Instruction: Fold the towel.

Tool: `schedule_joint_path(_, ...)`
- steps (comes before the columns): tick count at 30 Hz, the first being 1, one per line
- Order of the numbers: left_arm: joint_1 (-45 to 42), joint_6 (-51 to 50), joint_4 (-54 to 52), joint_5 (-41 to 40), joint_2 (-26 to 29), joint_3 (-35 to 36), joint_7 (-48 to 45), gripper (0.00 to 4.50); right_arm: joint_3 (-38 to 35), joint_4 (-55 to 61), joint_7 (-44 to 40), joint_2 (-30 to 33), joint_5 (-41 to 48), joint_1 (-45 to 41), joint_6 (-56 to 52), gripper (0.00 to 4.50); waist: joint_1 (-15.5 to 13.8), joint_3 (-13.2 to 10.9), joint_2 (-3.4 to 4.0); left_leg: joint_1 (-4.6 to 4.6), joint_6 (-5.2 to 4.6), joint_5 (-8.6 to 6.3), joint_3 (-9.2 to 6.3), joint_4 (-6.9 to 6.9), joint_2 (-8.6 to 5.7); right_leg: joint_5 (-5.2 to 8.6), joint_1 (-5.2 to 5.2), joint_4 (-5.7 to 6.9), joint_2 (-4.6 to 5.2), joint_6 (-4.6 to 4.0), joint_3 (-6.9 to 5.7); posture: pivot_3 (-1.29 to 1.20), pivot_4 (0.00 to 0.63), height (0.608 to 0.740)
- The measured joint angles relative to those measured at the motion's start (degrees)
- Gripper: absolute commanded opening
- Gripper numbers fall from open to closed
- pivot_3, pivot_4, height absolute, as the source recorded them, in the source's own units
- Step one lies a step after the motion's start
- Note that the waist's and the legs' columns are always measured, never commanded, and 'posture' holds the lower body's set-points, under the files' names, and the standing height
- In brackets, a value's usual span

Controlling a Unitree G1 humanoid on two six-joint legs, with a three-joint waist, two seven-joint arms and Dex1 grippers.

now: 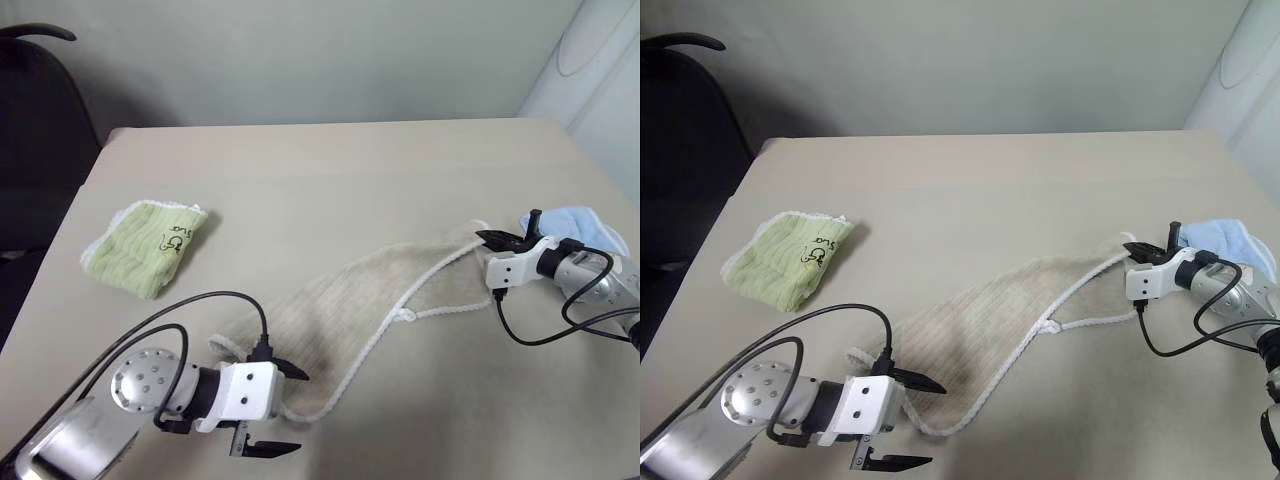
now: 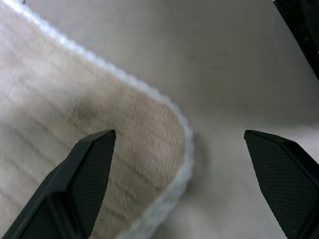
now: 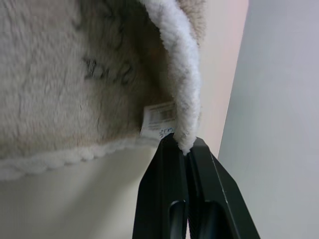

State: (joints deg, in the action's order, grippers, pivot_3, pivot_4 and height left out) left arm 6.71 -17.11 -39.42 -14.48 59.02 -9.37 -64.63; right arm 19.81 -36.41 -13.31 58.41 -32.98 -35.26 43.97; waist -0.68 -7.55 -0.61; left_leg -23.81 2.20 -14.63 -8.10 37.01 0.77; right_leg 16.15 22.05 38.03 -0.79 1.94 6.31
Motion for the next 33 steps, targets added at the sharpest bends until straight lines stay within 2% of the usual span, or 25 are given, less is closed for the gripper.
schedule_joint_path(5,-1.4,4.4,3.4,7.0,-1.8,-5.9,0.3,4.50,-2.8,6.5,-2.9,0.4,2.3,4.7,-2.1,0.02,0.2,0.0,0.02,0.00,0.00,0.00,-0.01,0.02,0.02,-0.01,0.00,0.00,-0.02,0.02,0.01,0.00,0.150,0.740)
schedule_joint_path(8,-1.5,6.3,3.7,8.6,-1.8,-6.7,0.1,3.88,-4.4,9.1,-3.7,0.4,2.8,6.5,-3.3,0.00,0.1,0.1,0.06,0.01,-0.01,0.00,-0.01,0.03,0.01,-0.01,-0.03,-0.01,-0.02,0.03,0.01,0.00,0.150,0.740)
schedule_joint_path(19,-1.8,10.1,6.0,10.0,-3.4,-7.7,1.1,0.12,-7.7,12.3,-5.2,0.4,3.6,9.9,-5.4,0.00,0.2,0.4,0.50,0.13,-0.03,-0.01,0.00,0.03,0.01,-0.03,-0.16,-0.04,-0.02,0.07,0.04,0.00,0.150,0.740)
schedule_joint_path(27,-0.4,8.1,6.6,7.0,-3.5,-5.2,1.4,0.02,-7.9,10.9,-5.3,0.4,3.5,9.5,-5.6,0.00,0.3,0.4,0.52,0.13,-0.03,-0.01,0.00,0.03,0.02,-0.03,-0.14,-0.03,-0.03,0.07,0.04,0.00,0.150,0.740)
schedule_joint_path(31,0.8,2.8,6.6,1.3,-4.4,1.0,3.0,0.02,-8.6,10.5,-5.3,0.8,3.8,9.9,-5.6,0.00,0.2,0.4,0.52,0.12,-0.02,0.00,0.01,0.04,0.02,-0.03,-0.15,-0.01,-0.03,0.07,0.03,0.00,0.150,0.740)
schedule_joint_path(33,0.0,-2.1,6.3,-4.7,-6.5,5.5,4.7,0.02,-10.3,10.5,-6.0,0.8,6.2,10.3,-6.7,0.00,0.2,0.4,0.52,0.12,0.00,0.01,0.05,0.05,0.02,-0.03,-0.15,0.00,-0.03,0.08,0.04,0.00,0.150,0.740)
